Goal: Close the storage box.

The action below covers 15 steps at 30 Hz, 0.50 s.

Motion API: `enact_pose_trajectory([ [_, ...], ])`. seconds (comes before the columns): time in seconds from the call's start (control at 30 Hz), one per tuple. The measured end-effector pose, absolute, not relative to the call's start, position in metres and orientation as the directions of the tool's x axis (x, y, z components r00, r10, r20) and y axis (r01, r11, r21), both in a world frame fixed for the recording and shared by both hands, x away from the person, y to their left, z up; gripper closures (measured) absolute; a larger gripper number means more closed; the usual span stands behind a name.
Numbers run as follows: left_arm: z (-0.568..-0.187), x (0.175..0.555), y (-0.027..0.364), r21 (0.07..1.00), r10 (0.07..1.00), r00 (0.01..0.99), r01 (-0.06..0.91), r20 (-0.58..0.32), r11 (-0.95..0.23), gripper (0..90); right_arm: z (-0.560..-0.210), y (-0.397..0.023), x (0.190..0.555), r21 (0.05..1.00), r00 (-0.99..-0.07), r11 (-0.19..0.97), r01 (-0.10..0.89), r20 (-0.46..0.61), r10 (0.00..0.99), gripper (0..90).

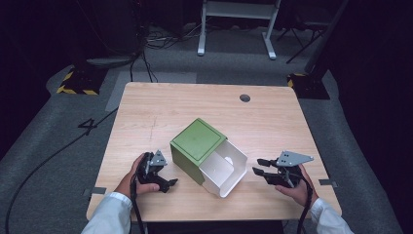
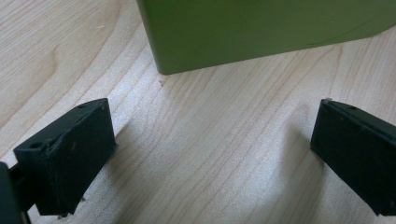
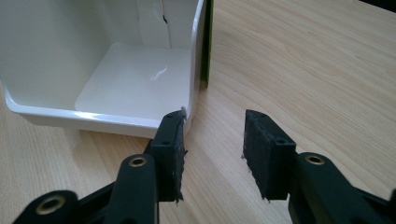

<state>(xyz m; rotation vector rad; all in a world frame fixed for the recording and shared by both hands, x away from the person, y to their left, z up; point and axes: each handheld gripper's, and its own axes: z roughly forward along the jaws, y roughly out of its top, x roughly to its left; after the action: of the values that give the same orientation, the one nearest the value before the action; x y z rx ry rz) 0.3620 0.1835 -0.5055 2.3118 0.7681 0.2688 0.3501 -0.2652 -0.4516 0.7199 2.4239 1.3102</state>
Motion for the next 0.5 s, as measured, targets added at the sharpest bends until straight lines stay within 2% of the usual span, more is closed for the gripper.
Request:
enact_pose_trajectory([
  [0.03, -0.506, 0.362, 0.184, 0.662, 0.593, 0.805, 0.454, -0.017, -0.597, 0.0, -0.451, -0.264, 0.35, 0.841, -0.838, 0.46, 0.285, -0.014, 0.545, 62.7],
  [0.17, -0.506, 0.362, 0.184, 0.662, 0.594, 0.805, 0.454, -0.017, -0.597, 0.0, -0.45, -0.262, 0.35, 0.845, -0.836, 0.454, 0.281, -0.016, 0.548, 64.1],
  [0.4, -0.506, 0.362, 0.184, 0.662, 0.593, 0.805, 0.453, -0.016, -0.597, 0.0, -0.447, -0.255, 0.35, 0.855, -0.842, 0.447, 0.262, -0.023, 0.539, 72.2],
  [0.5, -0.506, 0.362, 0.184, 0.662, 0.593, 0.805, 0.454, -0.017, -0.597, 0.0, -0.445, -0.251, 0.349, 0.857, -0.851, 0.449, 0.253, -0.024, 0.524, 72.6],
])
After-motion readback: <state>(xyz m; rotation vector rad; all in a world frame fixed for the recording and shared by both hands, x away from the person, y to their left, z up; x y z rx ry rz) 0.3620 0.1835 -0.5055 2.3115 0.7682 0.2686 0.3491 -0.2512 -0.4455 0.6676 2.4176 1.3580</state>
